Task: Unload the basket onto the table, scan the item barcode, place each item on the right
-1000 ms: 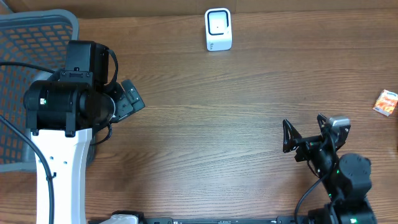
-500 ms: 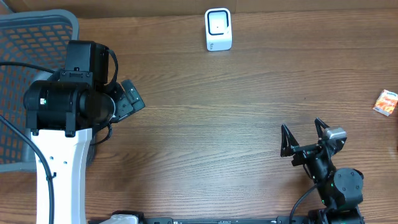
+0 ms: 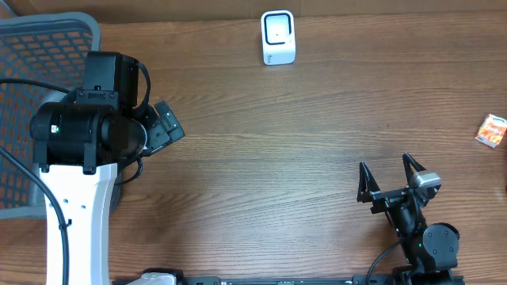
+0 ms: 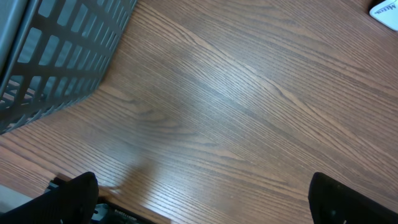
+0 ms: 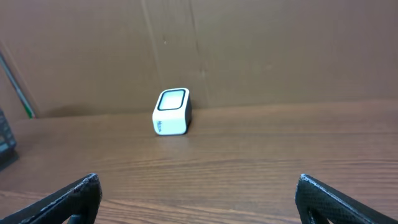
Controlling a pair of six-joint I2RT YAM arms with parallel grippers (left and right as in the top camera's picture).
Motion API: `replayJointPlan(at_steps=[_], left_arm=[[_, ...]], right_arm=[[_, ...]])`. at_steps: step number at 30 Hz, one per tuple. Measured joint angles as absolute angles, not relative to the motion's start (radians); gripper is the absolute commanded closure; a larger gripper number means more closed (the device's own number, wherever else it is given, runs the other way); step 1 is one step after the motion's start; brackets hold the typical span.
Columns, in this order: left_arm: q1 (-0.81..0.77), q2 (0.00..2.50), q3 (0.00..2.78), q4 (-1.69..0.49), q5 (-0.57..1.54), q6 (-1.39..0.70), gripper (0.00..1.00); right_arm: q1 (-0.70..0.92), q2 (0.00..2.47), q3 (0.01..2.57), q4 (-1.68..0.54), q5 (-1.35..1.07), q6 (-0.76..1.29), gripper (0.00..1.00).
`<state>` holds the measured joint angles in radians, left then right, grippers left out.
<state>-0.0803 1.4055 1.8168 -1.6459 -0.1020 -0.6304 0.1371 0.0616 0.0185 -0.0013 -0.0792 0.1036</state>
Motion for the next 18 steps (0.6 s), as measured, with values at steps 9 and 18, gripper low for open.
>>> replayJointPlan(at_steps=[9, 18], left_arm=[[-0.08, 1.406, 1.817, -1.646, -0.102, -0.63, 0.01], [-0.08, 1.406, 1.817, -1.646, -0.102, -0.63, 0.01]], right_arm=[[0.088, 0.014, 0.019, -0.032, -0.044, 0.104, 0.0], [0.05, 0.014, 0.019, -0.09, -0.026, 0.069, 0.0]])
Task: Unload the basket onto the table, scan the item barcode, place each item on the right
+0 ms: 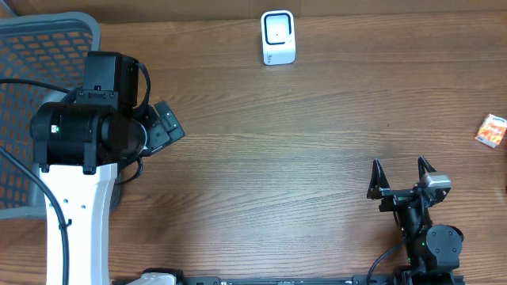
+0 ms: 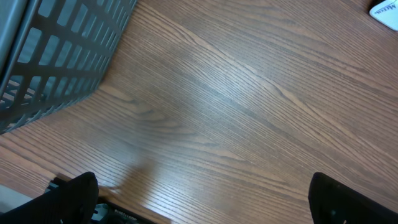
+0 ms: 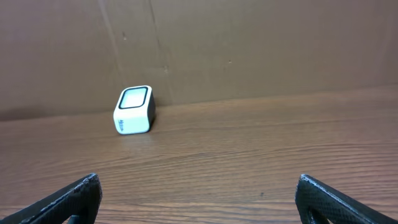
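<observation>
A small orange and white packet, the item (image 1: 492,130), lies at the table's right edge. The white barcode scanner (image 1: 278,37) stands at the back middle, also in the right wrist view as a white scanner (image 3: 134,109) against the brown wall. My right gripper (image 1: 400,170) is open at the front right, well left of the item, nothing between its fingers (image 3: 68,202). My left gripper (image 1: 168,127) is open beside the basket, over bare wood, its fingertips (image 2: 348,200) spread wide.
A grey mesh basket (image 1: 32,95) fills the left side, its wall showing in the left wrist view as the basket (image 2: 56,56). A brown cardboard wall (image 3: 249,43) backs the table.
My right gripper has shifted a little to the right and toward the front, turning so the scanner sits further left in its view. The left arm has not moved.
</observation>
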Controlling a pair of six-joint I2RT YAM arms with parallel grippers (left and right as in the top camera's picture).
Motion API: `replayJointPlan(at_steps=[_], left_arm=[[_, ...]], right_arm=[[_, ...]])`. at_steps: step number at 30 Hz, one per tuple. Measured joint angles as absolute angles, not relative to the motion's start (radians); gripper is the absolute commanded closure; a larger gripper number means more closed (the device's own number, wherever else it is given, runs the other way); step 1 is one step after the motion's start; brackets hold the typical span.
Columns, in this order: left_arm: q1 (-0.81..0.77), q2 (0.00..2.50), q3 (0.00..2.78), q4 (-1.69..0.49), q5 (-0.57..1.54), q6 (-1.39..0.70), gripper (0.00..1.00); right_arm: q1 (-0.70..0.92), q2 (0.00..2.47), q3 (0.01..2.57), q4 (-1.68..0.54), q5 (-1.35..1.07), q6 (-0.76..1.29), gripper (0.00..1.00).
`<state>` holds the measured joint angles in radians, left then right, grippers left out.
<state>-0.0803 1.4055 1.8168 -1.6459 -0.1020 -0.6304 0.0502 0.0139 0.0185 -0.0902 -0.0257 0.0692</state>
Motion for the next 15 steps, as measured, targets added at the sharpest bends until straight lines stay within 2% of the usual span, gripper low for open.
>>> replayJointPlan(at_steps=[15], left_arm=[[-0.08, 1.406, 1.817, -1.646, -0.102, -0.63, 0.01]], right_arm=[[0.05, 0.014, 0.019, -0.09, -0.022, 0.032, 0.0]])
